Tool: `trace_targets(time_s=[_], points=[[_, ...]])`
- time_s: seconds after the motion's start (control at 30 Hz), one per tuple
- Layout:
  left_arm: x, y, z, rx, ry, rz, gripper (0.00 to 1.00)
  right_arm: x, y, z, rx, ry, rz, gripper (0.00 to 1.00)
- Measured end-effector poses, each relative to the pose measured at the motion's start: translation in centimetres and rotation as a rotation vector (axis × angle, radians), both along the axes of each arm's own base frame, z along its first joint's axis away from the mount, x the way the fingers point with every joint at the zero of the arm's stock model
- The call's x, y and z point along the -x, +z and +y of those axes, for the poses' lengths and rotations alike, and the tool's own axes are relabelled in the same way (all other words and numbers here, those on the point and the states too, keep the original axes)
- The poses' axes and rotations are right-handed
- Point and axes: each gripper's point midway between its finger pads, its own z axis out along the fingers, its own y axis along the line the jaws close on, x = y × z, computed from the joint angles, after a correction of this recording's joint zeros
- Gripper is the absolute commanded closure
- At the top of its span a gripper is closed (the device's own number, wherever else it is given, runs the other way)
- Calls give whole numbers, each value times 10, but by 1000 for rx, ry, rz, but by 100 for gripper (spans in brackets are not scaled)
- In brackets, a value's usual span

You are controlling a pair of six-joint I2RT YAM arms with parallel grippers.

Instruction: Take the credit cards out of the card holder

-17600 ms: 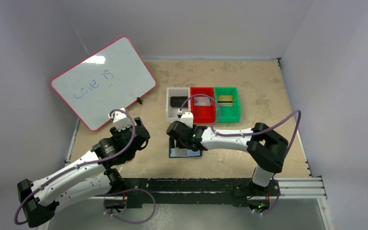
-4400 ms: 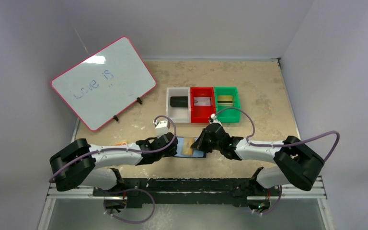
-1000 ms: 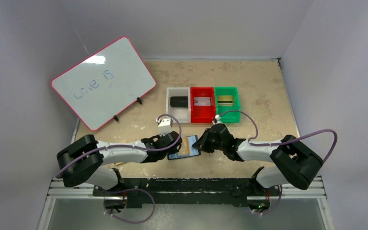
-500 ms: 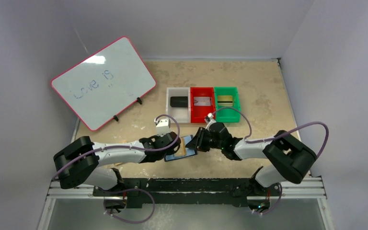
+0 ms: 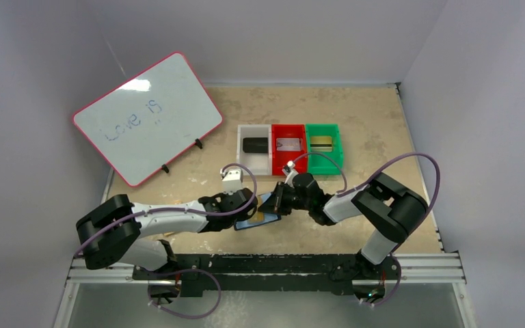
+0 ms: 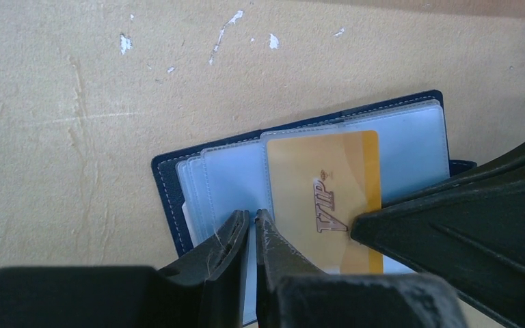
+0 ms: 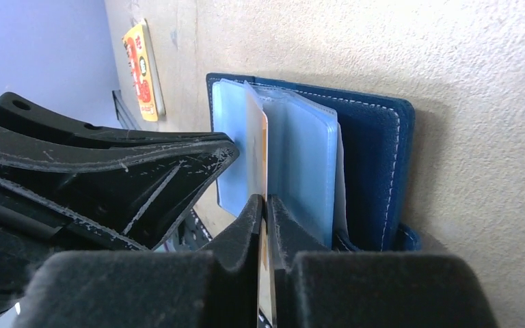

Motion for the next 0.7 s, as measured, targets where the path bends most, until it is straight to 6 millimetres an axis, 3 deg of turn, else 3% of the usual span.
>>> trace_targets(time_s=[0.23, 0.4, 0.53, 0.7], points=[[-2, 8, 10, -16, 21, -19, 89, -1, 2, 1, -12, -6, 5, 82], [-4, 11, 12, -9, 30, -25, 89, 0, 5, 4, -32, 1, 9, 85], [-3, 11, 12, -12, 27, -24, 90, 1, -1, 4, -29, 7, 22, 78], [-3, 11, 12, -13, 27, -23, 90, 2, -7, 7, -26, 26, 42, 78]])
